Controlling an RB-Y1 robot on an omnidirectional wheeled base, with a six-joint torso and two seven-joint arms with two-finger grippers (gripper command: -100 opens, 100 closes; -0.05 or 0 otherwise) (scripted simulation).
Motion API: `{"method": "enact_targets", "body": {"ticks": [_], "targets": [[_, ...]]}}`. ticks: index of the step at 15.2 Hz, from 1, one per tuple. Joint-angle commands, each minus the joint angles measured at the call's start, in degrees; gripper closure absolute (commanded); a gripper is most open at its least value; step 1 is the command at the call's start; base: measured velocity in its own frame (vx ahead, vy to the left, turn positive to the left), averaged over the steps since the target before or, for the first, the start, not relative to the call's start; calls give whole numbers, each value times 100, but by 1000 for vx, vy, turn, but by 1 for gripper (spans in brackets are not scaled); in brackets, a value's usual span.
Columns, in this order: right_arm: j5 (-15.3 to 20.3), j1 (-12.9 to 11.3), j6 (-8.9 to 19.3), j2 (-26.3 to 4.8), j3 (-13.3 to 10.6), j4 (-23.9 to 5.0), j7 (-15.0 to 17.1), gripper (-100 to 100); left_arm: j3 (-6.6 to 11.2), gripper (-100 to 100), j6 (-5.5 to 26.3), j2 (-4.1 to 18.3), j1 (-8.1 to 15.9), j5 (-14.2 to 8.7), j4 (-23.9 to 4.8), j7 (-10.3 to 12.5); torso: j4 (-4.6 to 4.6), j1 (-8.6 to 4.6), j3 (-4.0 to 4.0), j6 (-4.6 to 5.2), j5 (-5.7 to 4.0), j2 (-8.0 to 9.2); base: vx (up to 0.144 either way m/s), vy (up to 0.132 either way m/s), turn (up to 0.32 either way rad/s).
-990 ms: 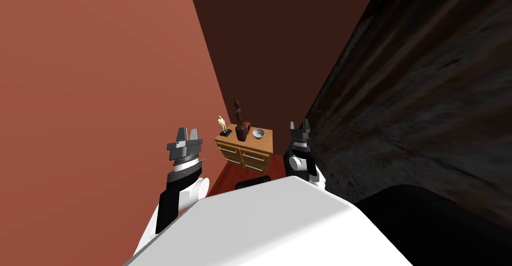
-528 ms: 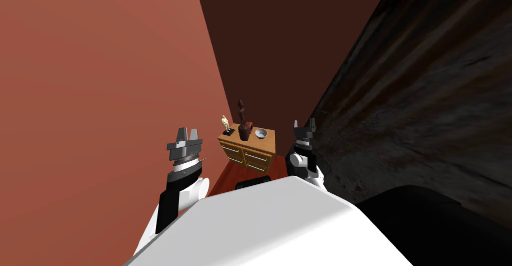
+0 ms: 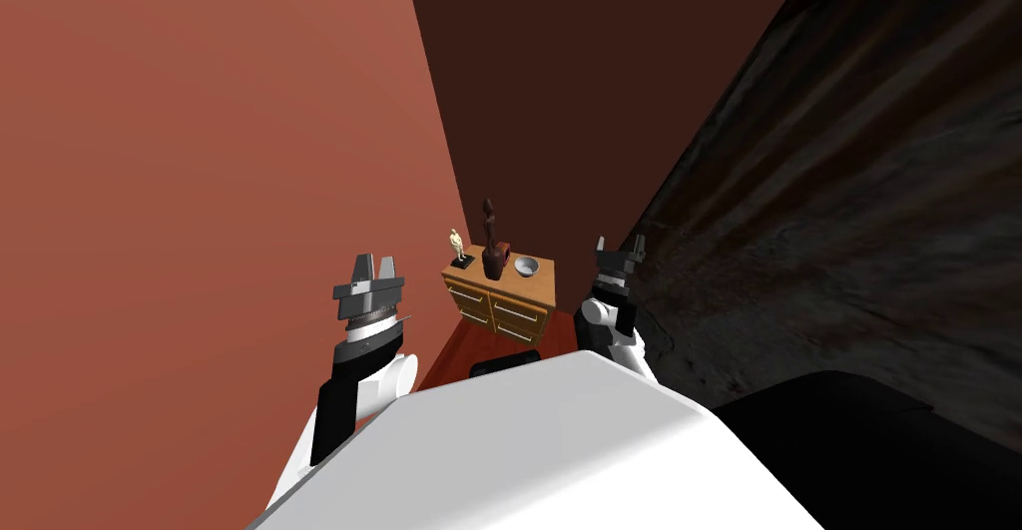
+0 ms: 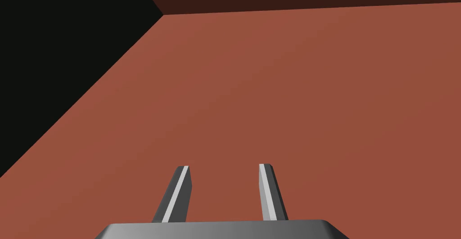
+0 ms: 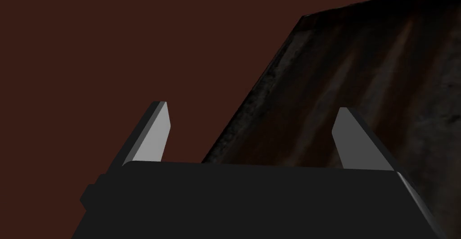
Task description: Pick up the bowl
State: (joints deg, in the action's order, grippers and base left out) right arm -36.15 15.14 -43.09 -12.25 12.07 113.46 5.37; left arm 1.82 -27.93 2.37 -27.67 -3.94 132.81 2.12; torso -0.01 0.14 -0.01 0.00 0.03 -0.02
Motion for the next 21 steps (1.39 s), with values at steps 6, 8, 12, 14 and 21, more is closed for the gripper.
{"method": "enact_targets", "body": {"ticks": [6, 8, 12, 14, 21], "targets": [[-847, -373, -292, -50, 351, -346, 233, -100, 0, 0, 0, 0, 0, 0, 0, 0, 0, -3, 1, 2, 0, 2, 4, 32, 66], [-1086, -373, -292, -50, 351, -346, 233, -100, 0, 0, 0, 0, 0, 0, 0, 0, 0, 2, 0, -2, 1, 0, 8, 38, 103], [-1568, -561, -432, -66, 520, -523, 346, -100, 0, 0, 0, 0, 0, 0, 0, 0, 0, 2, -1, -2, 1, -2, 10, 33, 74], [-1825, -752, -576, -78, 691, -704, 461, -100, 0, 0, 0, 0, 0, 0, 0, 0, 0, -3, 0, 1, 0, 1, 5, 29, 51], [-2724, -946, -721, -85, 864, -888, 578, -100, 0, 0, 0, 0, 0, 0, 0, 0, 0, 1, -1, 0, 0, -1, 9, 32, 75]]}}
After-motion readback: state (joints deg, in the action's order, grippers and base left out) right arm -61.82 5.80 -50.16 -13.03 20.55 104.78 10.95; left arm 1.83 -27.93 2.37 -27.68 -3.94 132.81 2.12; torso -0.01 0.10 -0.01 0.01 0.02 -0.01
